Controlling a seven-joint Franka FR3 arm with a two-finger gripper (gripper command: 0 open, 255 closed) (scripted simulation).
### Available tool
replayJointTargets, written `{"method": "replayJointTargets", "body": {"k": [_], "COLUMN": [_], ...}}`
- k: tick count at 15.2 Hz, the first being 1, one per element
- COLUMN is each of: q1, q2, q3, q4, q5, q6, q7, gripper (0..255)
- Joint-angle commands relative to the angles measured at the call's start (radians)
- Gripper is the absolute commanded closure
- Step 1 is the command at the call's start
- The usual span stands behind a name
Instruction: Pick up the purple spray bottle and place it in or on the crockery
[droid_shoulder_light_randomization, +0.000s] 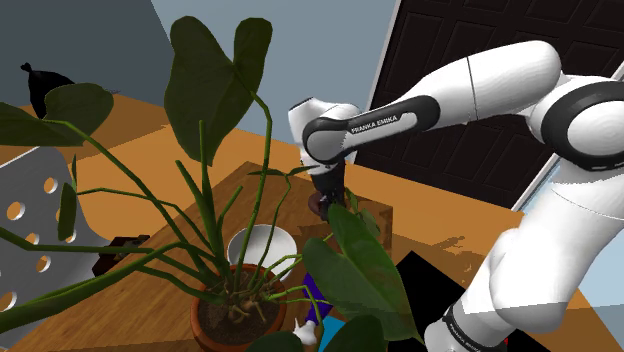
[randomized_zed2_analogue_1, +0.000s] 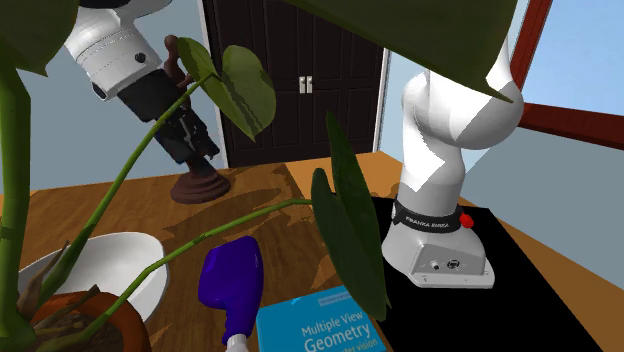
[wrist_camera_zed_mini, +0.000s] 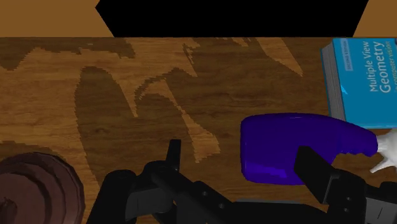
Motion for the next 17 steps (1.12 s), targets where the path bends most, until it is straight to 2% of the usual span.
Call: {"method": "replayJointTargets", "body": {"k": [1,3,11,17], "q1": [0.015,0.027,0.021,0.021], "q2": [0.083,0.138,0.128,0.128], "q3": [0.014,0.025,0.020,0.020], "q4": [0.041,0.067,-0.043,-0.043], "q5": [-0.008,-0.013,-0.018,-0.018], "q6": [0.005,0.008,0.109,0.109], "q7": [-0.012,-0.018,-0.016,-0.016], "gripper": [0,0,0,0]}}
